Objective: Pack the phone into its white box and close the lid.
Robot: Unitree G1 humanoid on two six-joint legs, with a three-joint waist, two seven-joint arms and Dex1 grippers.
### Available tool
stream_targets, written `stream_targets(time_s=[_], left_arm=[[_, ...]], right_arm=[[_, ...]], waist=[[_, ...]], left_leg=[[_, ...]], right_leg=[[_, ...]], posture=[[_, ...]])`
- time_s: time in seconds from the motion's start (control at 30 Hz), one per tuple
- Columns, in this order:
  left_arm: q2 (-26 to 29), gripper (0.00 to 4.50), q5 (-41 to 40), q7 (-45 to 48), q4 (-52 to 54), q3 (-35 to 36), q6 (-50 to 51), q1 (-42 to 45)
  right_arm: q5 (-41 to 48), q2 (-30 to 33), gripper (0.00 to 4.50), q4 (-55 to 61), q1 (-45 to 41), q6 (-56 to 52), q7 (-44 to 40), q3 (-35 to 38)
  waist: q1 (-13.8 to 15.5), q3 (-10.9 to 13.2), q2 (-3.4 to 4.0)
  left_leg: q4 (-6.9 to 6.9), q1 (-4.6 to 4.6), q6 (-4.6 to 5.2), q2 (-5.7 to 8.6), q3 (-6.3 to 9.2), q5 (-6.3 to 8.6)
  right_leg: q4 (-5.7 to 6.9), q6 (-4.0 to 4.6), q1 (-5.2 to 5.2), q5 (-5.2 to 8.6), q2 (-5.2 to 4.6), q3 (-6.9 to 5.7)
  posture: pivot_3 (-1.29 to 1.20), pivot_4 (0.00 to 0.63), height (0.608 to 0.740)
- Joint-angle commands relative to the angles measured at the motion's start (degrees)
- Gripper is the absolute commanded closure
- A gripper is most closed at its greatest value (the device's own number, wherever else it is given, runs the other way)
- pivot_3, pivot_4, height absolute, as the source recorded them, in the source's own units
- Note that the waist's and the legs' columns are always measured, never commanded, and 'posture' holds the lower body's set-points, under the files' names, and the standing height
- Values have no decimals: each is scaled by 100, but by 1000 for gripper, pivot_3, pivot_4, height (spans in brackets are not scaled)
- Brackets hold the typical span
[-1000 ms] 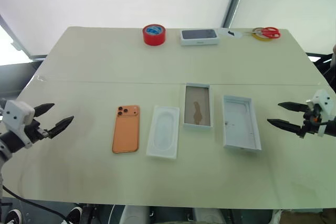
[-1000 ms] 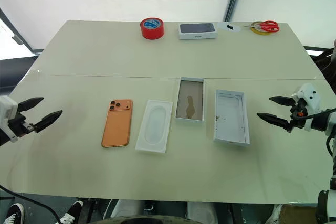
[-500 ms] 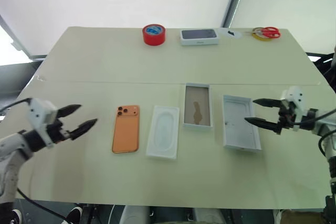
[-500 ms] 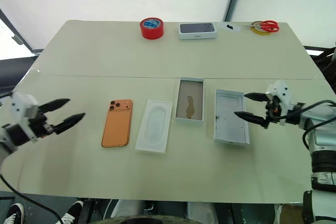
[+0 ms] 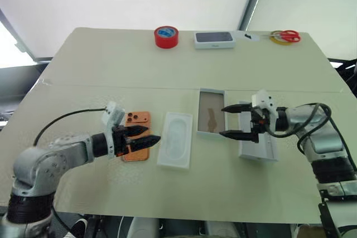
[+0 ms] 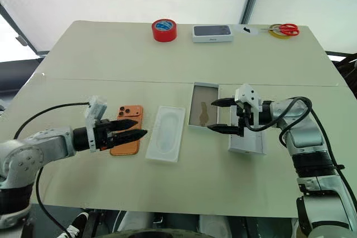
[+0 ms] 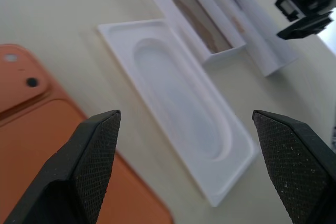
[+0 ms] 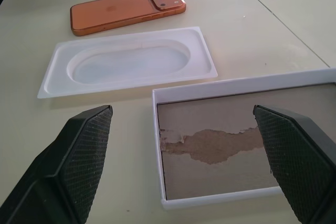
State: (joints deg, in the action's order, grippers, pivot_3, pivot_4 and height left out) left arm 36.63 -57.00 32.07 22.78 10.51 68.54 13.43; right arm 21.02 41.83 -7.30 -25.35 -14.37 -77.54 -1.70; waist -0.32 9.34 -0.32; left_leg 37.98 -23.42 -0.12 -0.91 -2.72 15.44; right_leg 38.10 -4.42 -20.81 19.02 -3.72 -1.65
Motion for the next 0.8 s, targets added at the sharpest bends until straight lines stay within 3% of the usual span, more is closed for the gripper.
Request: stream_targets(time_s=[0.03,0.27,0.57,0.8], left_arm=[[-198,267,131,-502,-357,-197,365,204],[-992,267,125,-997,-1174,-111,637,698],[-1060,267,731,-1322,-1675,-755,1230,1463],[-1523,267,798,-1637,-1684,-553,2009,1957]], right_arm=[[53,165,25,269,19,30,-72,80],[-3,230,25,247,130,97,5,112],[-13,228,25,246,177,130,172,149],[10,200,25,282,231,148,309,177]], waist=[[-29,-1,2],[-7,0,-1],[-20,0,-1],[6,-1,0]], left_leg=[[0,1,0,0,0,0],[6,3,-19,0,1,-11],[8,4,-23,-1,0,-13],[9,7,-25,0,1,-15]], right_leg=[[0,0,1,0,1,0],[-1,-1,6,0,5,0],[-1,-1,7,1,8,0],[0,-2,12,1,8,0]], posture=[[0,150,740],[0,150,740],[0,150,740],[0,150,740]])
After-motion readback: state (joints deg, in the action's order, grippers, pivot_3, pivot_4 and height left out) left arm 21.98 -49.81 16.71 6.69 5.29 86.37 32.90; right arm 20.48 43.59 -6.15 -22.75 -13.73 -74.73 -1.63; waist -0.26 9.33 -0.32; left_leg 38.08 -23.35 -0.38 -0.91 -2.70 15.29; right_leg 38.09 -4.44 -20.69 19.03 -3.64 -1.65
